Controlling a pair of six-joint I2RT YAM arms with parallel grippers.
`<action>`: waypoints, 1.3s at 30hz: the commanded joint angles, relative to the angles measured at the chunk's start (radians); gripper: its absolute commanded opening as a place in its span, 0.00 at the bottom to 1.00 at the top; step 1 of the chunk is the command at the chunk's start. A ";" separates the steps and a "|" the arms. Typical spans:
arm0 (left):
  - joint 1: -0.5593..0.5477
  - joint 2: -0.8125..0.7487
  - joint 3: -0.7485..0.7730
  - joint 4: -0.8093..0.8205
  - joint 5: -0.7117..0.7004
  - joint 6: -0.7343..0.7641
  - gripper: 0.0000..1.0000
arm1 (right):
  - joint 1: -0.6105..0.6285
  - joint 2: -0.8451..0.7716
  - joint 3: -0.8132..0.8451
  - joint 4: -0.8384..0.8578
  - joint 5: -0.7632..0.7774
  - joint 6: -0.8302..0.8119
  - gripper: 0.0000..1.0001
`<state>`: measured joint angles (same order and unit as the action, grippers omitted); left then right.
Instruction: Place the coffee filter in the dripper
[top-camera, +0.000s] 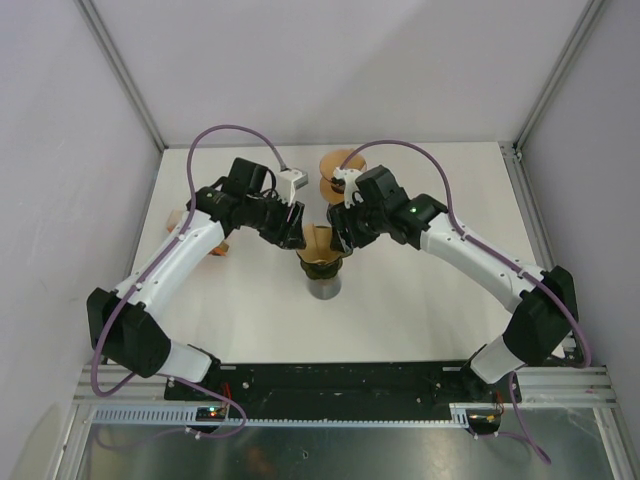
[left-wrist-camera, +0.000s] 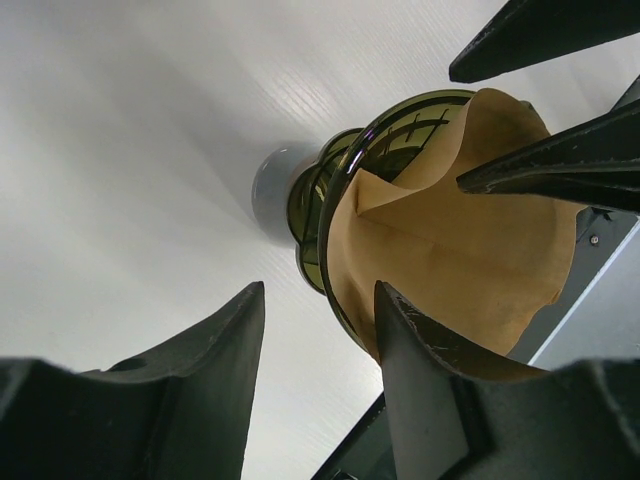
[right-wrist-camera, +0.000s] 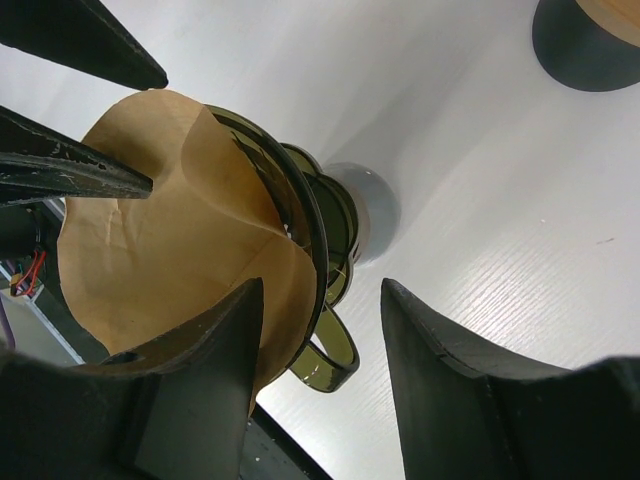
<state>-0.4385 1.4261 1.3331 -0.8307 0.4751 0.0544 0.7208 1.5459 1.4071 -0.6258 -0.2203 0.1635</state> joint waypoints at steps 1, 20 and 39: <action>-0.008 -0.030 -0.004 0.024 0.010 0.031 0.52 | -0.005 0.008 -0.007 0.028 -0.009 -0.015 0.55; -0.007 -0.051 -0.015 0.036 -0.014 0.038 0.41 | -0.016 0.004 -0.031 0.041 0.011 -0.001 0.45; -0.012 -0.054 -0.060 0.041 0.023 0.055 0.39 | 0.003 0.012 -0.031 0.057 0.045 0.000 0.33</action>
<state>-0.4469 1.3903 1.2999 -0.7795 0.4938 0.0719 0.7193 1.5486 1.3876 -0.5549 -0.2138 0.1799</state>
